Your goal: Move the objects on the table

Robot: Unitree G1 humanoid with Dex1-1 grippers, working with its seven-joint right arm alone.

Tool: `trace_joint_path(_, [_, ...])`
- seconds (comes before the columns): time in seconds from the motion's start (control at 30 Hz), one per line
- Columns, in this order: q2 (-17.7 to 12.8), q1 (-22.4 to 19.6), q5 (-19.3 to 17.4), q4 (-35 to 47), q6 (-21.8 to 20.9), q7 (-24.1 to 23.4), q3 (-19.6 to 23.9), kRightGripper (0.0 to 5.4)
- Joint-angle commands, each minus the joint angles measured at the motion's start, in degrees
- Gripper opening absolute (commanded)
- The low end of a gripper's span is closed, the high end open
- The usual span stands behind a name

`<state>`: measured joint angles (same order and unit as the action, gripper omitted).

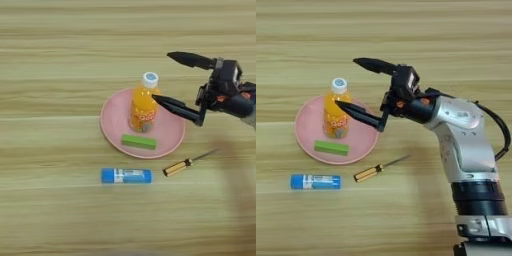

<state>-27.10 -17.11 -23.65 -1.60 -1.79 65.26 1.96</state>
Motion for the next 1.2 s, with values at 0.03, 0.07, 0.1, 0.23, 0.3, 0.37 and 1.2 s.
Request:
trace_joint_path(0.03, [2.3, -4.9, 4.2, -2.7, -1.7, -4.3, -2.6, 5.37])
trace_joint_path(0.07, [3.0, -5.2, 4.8, -3.6, -1.7, -4.7, -3.1, 5.37])
trace_joint_path(0.1, [3.5, -5.5, 5.4, -4.4, -1.6, -5.0, -3.6, 5.37])
trace_joint_path(0.23, [4.2, -6.3, 8.6, -7.1, -1.4, -7.2, -4.7, 5.37])
trace_joint_path(0.3, [4.7, -6.9, 10.0, -8.9, -1.6, -8.7, -4.9, 5.37])
trace_joint_path(0.37, [5.1, -7.4, 10.4, -9.7, -1.6, -9.2, -4.9, 5.37])
trace_joint_path(1.2, [6.2, -9.7, 13.9, -15.3, -0.8, -12.0, -4.9, 3.61])
